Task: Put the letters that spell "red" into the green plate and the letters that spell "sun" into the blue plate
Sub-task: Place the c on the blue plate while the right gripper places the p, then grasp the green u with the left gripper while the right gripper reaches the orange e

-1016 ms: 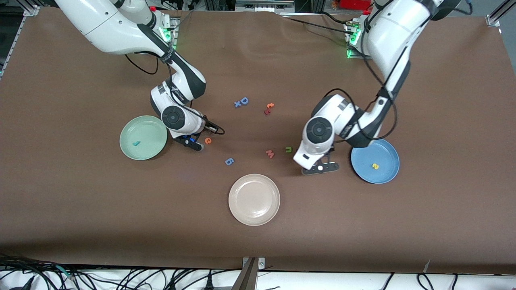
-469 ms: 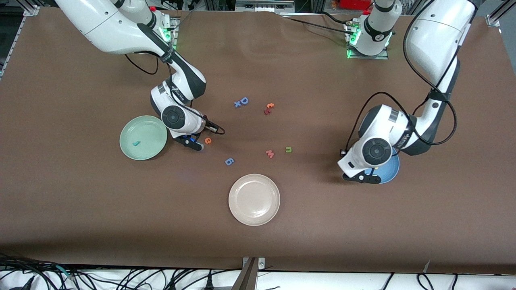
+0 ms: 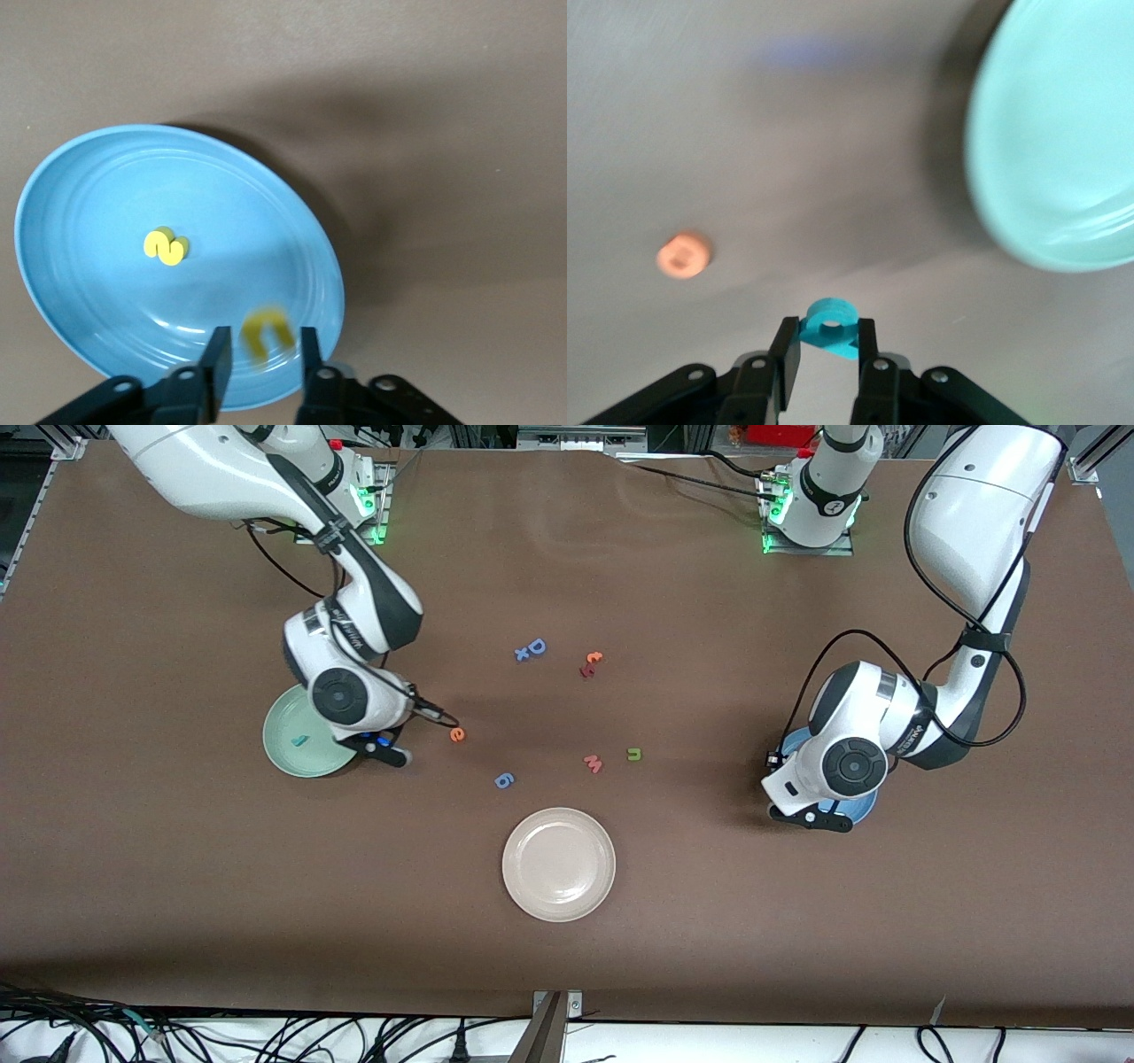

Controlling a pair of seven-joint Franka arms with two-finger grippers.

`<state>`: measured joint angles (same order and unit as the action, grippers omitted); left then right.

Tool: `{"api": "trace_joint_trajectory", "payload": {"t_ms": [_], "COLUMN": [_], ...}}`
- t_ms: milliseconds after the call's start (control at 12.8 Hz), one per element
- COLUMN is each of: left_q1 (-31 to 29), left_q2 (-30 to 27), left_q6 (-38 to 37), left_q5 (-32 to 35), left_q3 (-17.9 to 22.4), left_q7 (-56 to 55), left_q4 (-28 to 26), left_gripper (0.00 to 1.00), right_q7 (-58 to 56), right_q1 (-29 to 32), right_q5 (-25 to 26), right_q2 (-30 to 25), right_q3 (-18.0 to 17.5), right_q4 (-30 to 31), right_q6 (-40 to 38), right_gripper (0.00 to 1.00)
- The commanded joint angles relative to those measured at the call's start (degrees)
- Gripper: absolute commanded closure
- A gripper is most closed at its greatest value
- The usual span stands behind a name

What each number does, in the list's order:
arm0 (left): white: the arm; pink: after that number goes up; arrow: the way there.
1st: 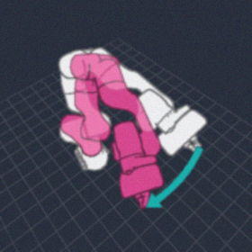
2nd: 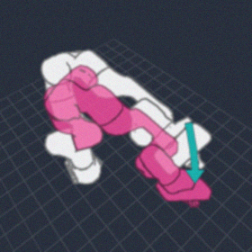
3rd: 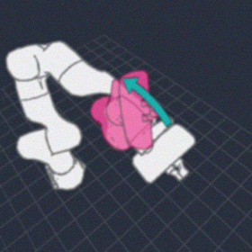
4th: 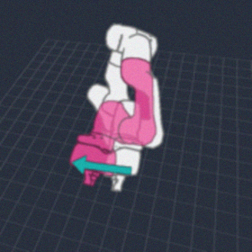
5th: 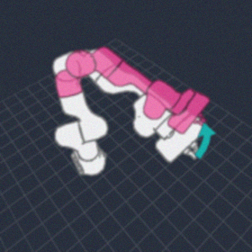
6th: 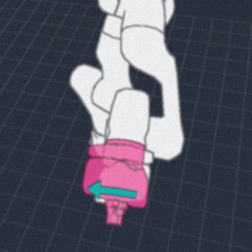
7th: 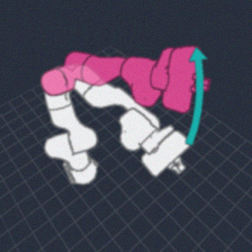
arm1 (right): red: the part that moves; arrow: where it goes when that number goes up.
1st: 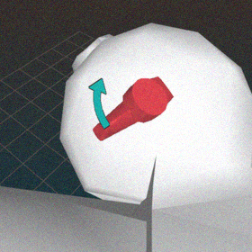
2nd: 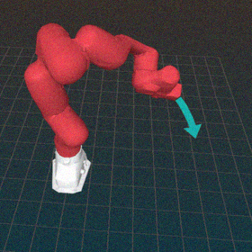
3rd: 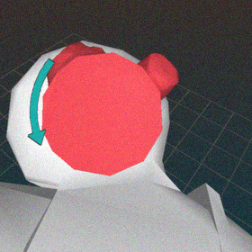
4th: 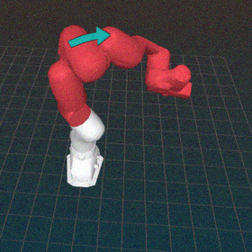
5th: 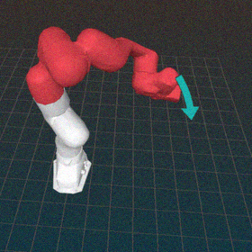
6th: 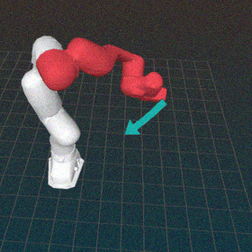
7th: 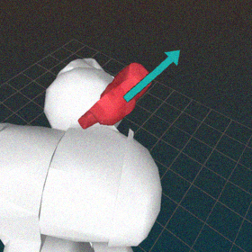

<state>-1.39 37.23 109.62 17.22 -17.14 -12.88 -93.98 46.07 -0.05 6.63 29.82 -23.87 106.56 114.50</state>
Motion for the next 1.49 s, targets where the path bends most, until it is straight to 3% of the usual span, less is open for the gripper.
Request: {"api": "trace_joint_trajectory", "payload": {"t_ms": [0,156,313,469,782,860,938,1016,1173,1407], "left_q1": [-0.45,0.07,0.78,1.91,7.8,9.2,9.83,9.92,11.32,12.2], "left_q2": [-0.58,-0.67,-0.67,-0.49,2.92,4.15,5.12,5.48,5.92,7.06], "left_q6": [0.42,0.42,0.5,3.38,16.9,19.99,22.37,22.91,23.0,23.18], "left_q5": [1.24,0.63,-2.35,-2.54,-2.8,-2.72,-2.72,-2.63,-2.72,-2.01], "left_q3": [-0.61,-1.22,-4.72,-9.04,-9.22,-9.22,-9.14,-9.14,-9.14,-9.14], "left_q7": [0.92,-0.03,-5.81,-11.62,-13.23,-13.31,-13.49,-13.66,-13.84,-14.28], "left_q4": [-0.77,-0.51,0.02,0.29,0.37,0.37,0.2,-0.06,-0.68,-1.12], "left_gripper": [0.0,0.0,0.0,0.0,0.0,0.0,0.0,0.0,0.0,0.01], "right_q7": [-12.0,-19.05,-23.46,-26.37,-30.77,-30.77,-30.69,-30.25,-29.29,-20.97], "right_q1": [0.57,0.66,0.75,1.97,4.44,4.36,4.35,4.35,4.35,4.35], "right_q5": [-0.13,-0.21,-0.21,-0.13,-0.13,-0.21,-0.39,-0.74,-1.0,-1.0], "right_q2": [-0.99,-0.38,-0.2,0.41,2.0,2.0,2.0,1.91,1.39,-0.63], "right_q3": [6.01,10.14,12.61,13.15,13.15,13.15,13.06,12.98,12.45,7.9], "right_q4": [0.05,0.48,0.49,0.57,0.66,0.66,0.58,0.49,0.14,0.05], "right_q6": [-1.48,-0.86,-0.77,-0.6,0.99,0.99,1.16,1.16,0.55,0.28], "right_gripper": [0.8,0.8,0.8,0.8,0.76,0.61,0.29,0.09,0.06,0.06]}}
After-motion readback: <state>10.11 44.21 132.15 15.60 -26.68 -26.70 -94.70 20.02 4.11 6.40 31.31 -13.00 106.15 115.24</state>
